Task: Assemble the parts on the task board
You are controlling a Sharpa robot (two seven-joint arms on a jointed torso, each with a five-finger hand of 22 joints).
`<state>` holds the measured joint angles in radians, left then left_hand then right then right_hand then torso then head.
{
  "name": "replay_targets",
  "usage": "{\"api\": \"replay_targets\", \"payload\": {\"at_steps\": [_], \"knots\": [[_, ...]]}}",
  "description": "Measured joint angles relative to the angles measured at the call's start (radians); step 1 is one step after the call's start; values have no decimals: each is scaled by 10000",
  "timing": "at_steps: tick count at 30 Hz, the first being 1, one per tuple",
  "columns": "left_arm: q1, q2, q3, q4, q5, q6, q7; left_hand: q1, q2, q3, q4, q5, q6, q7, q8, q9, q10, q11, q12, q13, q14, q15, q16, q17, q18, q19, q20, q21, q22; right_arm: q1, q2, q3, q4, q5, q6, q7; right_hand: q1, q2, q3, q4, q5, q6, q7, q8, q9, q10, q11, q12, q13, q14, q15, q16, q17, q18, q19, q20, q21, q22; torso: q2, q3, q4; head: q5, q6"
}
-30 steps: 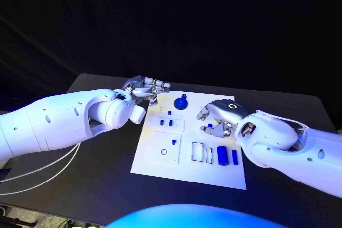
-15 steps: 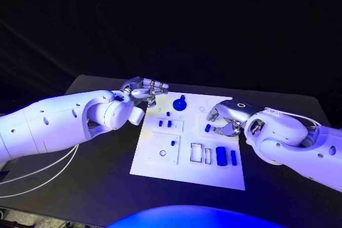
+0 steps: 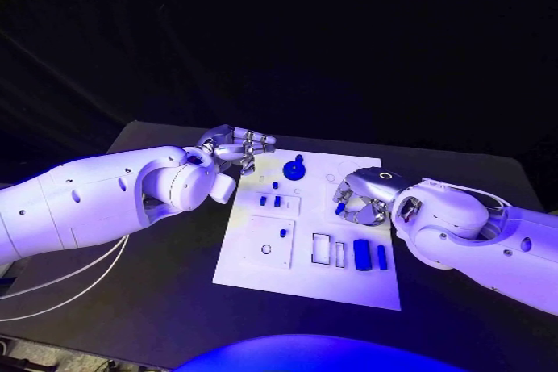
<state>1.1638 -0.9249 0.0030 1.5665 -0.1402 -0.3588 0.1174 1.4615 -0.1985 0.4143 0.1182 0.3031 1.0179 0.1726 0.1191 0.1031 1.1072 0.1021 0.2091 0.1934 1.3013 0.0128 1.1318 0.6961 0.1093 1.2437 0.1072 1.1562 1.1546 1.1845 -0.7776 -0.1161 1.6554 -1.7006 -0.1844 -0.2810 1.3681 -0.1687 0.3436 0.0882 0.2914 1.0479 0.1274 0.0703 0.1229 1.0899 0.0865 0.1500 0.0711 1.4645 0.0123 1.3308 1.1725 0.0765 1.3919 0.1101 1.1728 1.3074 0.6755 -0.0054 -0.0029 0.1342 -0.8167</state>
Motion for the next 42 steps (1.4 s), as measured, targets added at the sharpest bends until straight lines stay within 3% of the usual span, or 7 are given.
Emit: {"api": "replay_targets", "payload": {"at_steps": [3,16,28,32,36,42], "knots": [[0,-16,0,5,0,1,0,0,0,0,0,0,0,0,0,0,0,0,0,5,0,0,0,0,-1,0,0,0,0,-26,35,-4,-62,4,34,5,32,81,103,-37,-76,120,26,28,0,228,-90,75,0,39,-74,0,-8,0,51,-51,140,0,1,1,-4,13,-13],[0,-35,0,16,-1,32,-17,0,0,0,0,0,0,0,0,0,0,0,60,17,0,0,0,25,0,37,37,0,11,-57,131,-12,-234,14,135,-18,188,322,423,-85,-383,516,30,149,54,621,-126,112,11,3,-109,0,40,0,209,-134,377,-2,0,1,-14,20,-62],[0,-35,0,16,-2,53,-39,0,0,0,0,0,0,0,0,0,-36,37,60,16,0,0,0,34,0,37,37,0,24,-93,153,-9,-224,-23,-92,-29,241,374,622,-150,-500,1012,-42,343,150,1092,-255,230,60,38,-217,0,107,1,423,-168,824,6,-10,1,-11,12,-88],[0,-22,0,1,-2,65,-51,-5,5,0,0,0,0,0,0,-4,-74,-1,60,15,0,0,0,33,0,37,37,0,23,-107,55,-6,-58,-8,-383,-28,131,367,574,-105,-502,1045,-43,350,223,1143,-276,232,69,38,-217,0,95,1,445,-190,875,5,-15,2,-11,10,-89],[0,-12,-2,-32,-2,80,-68,-40,40,0,0,0,0,0,0,-9,-73,0,60,15,0,0,0,33,-1,37,37,0,23,-107,-111,66,216,36,-692,-13,79,341,563,-93,-502,1047,-44,363,225,1144,-277,240,74,38,-217,0,93,1,445,-190,875,5,-29,20,-23,16,-62],[-1,36,-3,-67,-2,92,-85,-40,40,-24,-24,0,0,0,0,-8,-73,0,60,14,0,0,0,-10,0,37,37,0,17,5,-560,189,994,189,-1132,-6,42,303,563,-93,-502,1046,-44,369,214,1144,-277,211,61,38,-217,0,93,1,481,-226,998,4,-53,25,-39,11,-55]]}}
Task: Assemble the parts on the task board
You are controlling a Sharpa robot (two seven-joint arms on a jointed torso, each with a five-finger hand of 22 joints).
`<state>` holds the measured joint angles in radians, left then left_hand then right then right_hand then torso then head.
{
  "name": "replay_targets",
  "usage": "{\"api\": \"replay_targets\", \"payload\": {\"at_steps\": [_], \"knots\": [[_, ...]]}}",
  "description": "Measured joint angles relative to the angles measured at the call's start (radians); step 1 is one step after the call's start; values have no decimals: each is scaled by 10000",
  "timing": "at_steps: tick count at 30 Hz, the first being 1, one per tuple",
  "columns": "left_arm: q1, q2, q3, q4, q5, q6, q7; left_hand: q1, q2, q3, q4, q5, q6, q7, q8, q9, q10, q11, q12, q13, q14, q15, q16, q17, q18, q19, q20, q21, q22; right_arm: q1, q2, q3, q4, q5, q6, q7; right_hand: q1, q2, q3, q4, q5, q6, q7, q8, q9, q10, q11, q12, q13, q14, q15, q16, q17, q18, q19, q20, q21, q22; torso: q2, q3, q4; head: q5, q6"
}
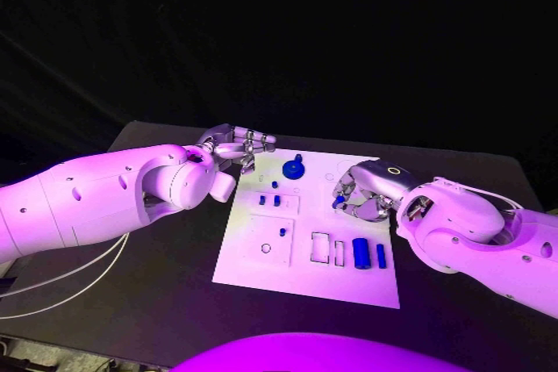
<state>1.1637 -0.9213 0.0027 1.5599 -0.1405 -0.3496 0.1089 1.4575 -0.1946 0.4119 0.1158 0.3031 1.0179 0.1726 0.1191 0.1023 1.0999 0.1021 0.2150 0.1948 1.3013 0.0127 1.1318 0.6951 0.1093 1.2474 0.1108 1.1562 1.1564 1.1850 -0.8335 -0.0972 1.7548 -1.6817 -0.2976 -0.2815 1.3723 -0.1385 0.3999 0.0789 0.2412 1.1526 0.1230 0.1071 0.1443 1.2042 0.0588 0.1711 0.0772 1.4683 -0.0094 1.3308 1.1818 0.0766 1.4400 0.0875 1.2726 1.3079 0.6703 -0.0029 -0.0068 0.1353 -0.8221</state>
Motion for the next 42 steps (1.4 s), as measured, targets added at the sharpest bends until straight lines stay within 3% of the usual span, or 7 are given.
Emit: {"api": "replay_targets", "payload": {"at_steps": [4,8,14,22,30,42], "knots": [[-1,38,-2,-26,0,6,-4,0,0,-5,-5,0,0,0,0,0,0,0,0,0,0,0,0,0,-1,0,0,0,-8,62,-135,44,604,110,-223,-3,0,0,0,0,88,0,0,1,-5,0,0,-11,0,0,0,0,0,-1,36,36,71,-1,-6,14,-8,32,11],[-1,80,-2,-51,0,12,-6,0,0,-5,-5,0,0,0,0,1,0,0,0,-1,0,0,0,-26,-1,0,0,0,-8,34,134,58,862,257,-381,0,-37,-39,0,0,144,-1,0,-70,-12,0,0,-88,-19,0,0,0,0,0,36,36,72,-1,-6,14,-12,71,29],[-2,192,-3,-104,-1,24,-6,0,0,-5,-5,0,0,0,0,1,0,0,0,-1,0,0,0,-27,0,0,0,0,-8,-352,1014,41,950,462,-511,85,-37,-39,0,0,145,-16,15,-74,-12,-1,1,-88,-20,0,1,0,-1,0,35,36,32,-2,-7,14,-3,169,25],[-2,274,-4,-127,-1,43,-5,0,0,-5,-5,0,0,0,0,2,-2,2,0,7,0,0,0,-26,0,0,0,0,-7,-827,1901,-11,599,592,-556,287,-37,-39,48,12,183,-34,31,-85,-24,-1,1,-128,-19,0,1,21,0,-1,35,36,32,-3,-14,-6,41,330,-48],[-2,306,-5,-125,-1,64,-4,1,-1,-5,-5,0,-37,36,0,2,-38,39,0,6,0,0,0,-26,-1,0,0,0,-7,-1243,2572,-115,-136,638,-530,507,-36,-40,89,-28,243,-36,31,-110,-30,-1,2,-167,-28,0,1,39,27,0,35,36,32,-4,-13,-8,36,423,-105],[-2,308,-5,-121,-1,100,-4,1,-1,-5,-5,0,-36,36,0,3,-38,38,0,5,0,0,0,-25,-1,0,0,0,-7,-1387,2822,-148,-639,422,-403,580,-36,-40,89,-27,283,-38,32,-115,-20,-1,3,-167,-28,0,2,39,25,-1,34,36,32,-5,-13,-3,42,493,-157]]}}
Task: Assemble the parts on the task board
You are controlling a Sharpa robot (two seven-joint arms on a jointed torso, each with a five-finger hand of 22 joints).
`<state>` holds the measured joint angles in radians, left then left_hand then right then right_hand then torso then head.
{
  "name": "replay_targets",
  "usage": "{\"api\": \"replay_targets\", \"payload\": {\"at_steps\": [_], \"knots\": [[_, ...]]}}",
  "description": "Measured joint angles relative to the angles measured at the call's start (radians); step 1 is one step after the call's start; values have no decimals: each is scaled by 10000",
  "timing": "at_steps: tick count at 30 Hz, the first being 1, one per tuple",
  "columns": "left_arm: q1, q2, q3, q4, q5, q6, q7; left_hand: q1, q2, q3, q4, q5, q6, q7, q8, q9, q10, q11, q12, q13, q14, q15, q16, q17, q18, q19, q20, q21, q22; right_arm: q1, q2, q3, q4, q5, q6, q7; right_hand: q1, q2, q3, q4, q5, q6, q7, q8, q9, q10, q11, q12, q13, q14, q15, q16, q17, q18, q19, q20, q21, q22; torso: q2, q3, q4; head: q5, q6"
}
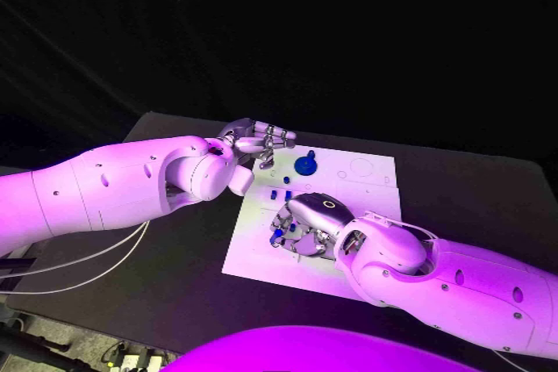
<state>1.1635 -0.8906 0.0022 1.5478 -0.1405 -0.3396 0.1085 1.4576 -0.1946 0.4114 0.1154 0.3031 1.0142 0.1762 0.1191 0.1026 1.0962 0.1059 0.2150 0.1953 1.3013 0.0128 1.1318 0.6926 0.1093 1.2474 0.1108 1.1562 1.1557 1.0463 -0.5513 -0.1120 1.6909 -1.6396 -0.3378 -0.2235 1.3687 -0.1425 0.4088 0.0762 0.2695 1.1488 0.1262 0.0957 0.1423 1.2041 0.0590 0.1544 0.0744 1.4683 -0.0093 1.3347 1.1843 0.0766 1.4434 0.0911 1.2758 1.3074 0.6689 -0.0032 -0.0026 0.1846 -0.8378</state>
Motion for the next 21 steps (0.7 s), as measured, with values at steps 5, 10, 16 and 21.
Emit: {"api": "replay_targets", "payload": {"at_steps": [5,10,16,21], "knots": [[1,-6,0,9,0,12,0,0,0,0,0,0,0,0,0,0,0,0,0,-1,0,0,0,0,0,0,0,0,0,-16,26,-7,-69,-141,103,1,0,0,41,-41,-1,-2,1,-13,-2,0,0,0,-3,0,0,0,-1,0,0,0,0,0,6,4,-3,21,-16],[1,-11,0,11,0,22,-1,0,0,0,0,0,0,0,0,0,0,-1,0,-1,0,0,0,1,0,0,0,0,0,-25,52,-9,-161,-250,192,1,0,0,42,-42,40,-6,5,-15,-1,28,29,0,-3,0,0,0,-2,0,0,0,0,2,6,5,-3,27,-31],[1,-14,0,14,0,28,-4,39,39,0,0,0,0,0,0,0,-36,-37,54,11,0,0,0,1,-1,0,0,0,0,-31,74,-14,-230,-322,293,0,0,0,41,-41,39,-13,12,-18,10,28,29,0,-3,0,0,0,-2,0,0,0,0,8,4,4,-2,41,-45],[1,-21,0,19,0,32,-7,39,39,0,0,0,1,0,0,0,-35,-37,54,11,0,0,0,1,0,0,0,0,0,-54,131,-21,-329,-358,387,-4,0,0,41,-41,39,-15,12,-19,10,28,29,0,-2,0,0,0,-4,0,0,0,0,7,2,3,-4,76,-62]]}}
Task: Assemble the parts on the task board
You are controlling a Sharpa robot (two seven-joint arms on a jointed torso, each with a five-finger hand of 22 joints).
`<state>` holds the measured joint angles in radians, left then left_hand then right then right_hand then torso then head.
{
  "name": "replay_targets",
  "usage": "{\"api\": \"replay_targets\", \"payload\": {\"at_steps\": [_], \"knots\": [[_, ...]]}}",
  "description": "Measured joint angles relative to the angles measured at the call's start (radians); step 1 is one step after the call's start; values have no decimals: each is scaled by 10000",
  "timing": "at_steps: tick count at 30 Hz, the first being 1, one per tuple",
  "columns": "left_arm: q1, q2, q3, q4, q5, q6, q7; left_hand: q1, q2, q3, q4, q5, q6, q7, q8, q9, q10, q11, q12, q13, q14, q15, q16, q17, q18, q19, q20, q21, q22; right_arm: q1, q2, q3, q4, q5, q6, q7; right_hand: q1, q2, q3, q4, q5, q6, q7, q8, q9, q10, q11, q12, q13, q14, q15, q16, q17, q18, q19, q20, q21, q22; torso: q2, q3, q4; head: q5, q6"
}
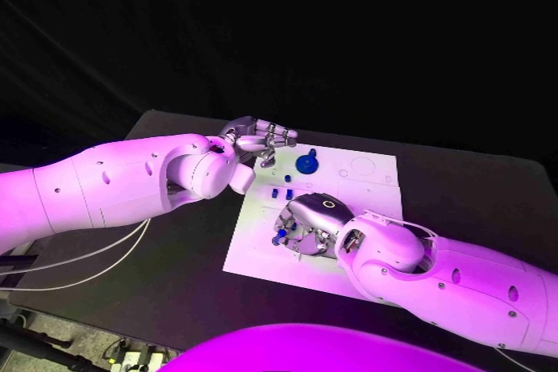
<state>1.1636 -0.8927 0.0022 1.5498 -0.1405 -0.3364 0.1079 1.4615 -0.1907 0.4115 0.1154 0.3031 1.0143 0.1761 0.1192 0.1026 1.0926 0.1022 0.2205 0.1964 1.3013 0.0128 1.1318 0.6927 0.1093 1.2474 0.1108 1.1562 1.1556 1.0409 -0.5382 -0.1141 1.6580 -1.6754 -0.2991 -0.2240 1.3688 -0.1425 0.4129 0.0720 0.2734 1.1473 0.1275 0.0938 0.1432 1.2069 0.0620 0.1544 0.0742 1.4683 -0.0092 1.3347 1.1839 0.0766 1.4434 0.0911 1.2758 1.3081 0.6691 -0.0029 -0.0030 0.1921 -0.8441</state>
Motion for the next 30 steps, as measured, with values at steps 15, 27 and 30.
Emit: {"api": "replay_targets", "payload": {"at_steps": [15,27,30], "knots": [[2,-11,0,9,0,7,-10,0,0,0,0,0,0,0,0,0,1,0,0,-2,0,0,0,1,0,0,0,0,0,-97,160,1,-211,-78,86,0,0,0,-1,1,-1,-4,0,-55,4,0,0,1,2,0,0,0,-2,0,0,0,0,-2,-1,1,-3,14,-50],[2,4,0,2,0,12,-17,0,0,0,0,0,0,0,0,1,1,0,0,-4,0,0,0,1,-1,0,0,0,0,-124,297,-55,-318,-101,194,-47,-210,-210,24,31,-1,-691,298,-287,-167,-646,318,-460,-85,-14,98,0,-187,0,-146,145,-467,-4,-8,-3,4,-10,-49],[2,6,0,0,0,15,-19,0,0,0,0,0,0,0,0,1,1,0,0,-4,0,0,0,1,-1,0,0,0,0,-126,297,-57,-325,-101,201,-93,-302,-303,-30,85,-1,-1001,290,-287,-247,-901,353,-541,-85,-17,165,-74,-278,0,-202,201,-669,-4,-10,-4,3,-16,-45]]}}
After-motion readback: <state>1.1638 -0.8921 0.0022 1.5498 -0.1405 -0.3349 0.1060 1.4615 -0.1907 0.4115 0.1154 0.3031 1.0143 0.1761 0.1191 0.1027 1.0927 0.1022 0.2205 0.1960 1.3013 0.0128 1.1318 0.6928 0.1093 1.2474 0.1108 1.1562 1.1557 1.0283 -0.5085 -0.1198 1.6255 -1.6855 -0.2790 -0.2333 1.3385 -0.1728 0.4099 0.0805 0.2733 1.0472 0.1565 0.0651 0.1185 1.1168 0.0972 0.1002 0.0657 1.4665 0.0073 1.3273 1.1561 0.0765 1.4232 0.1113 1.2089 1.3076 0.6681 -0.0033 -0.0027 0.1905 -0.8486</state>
